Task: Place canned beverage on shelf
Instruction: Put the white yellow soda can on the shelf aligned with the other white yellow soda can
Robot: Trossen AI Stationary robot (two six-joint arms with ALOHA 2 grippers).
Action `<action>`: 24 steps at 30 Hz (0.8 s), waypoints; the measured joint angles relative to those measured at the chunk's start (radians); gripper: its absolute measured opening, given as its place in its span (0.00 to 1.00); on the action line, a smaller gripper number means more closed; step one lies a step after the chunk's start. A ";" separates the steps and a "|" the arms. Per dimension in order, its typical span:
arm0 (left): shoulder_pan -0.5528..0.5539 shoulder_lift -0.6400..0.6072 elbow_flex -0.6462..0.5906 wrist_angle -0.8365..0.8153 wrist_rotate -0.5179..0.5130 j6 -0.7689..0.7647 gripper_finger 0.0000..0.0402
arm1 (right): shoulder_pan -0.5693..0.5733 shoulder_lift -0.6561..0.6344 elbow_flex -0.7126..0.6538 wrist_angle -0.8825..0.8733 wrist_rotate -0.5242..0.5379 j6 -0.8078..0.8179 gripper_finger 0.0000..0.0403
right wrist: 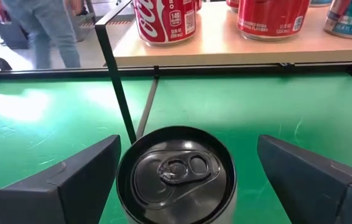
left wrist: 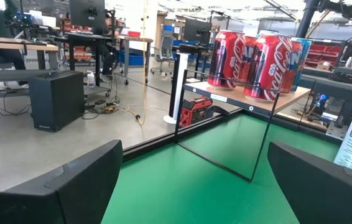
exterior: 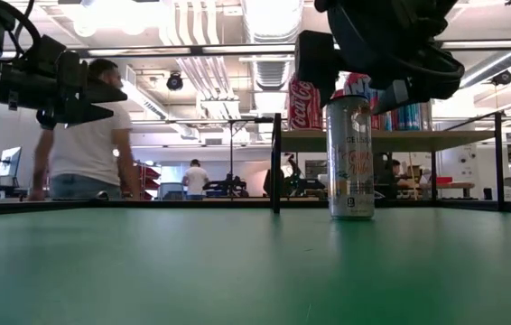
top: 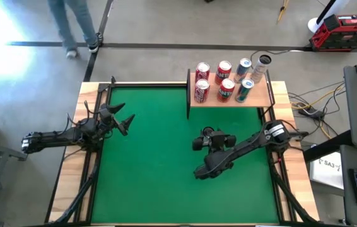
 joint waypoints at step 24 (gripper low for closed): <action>0.000 0.000 0.000 0.000 0.000 0.000 0.96 | -0.005 -0.003 0.004 0.010 -0.047 0.000 0.62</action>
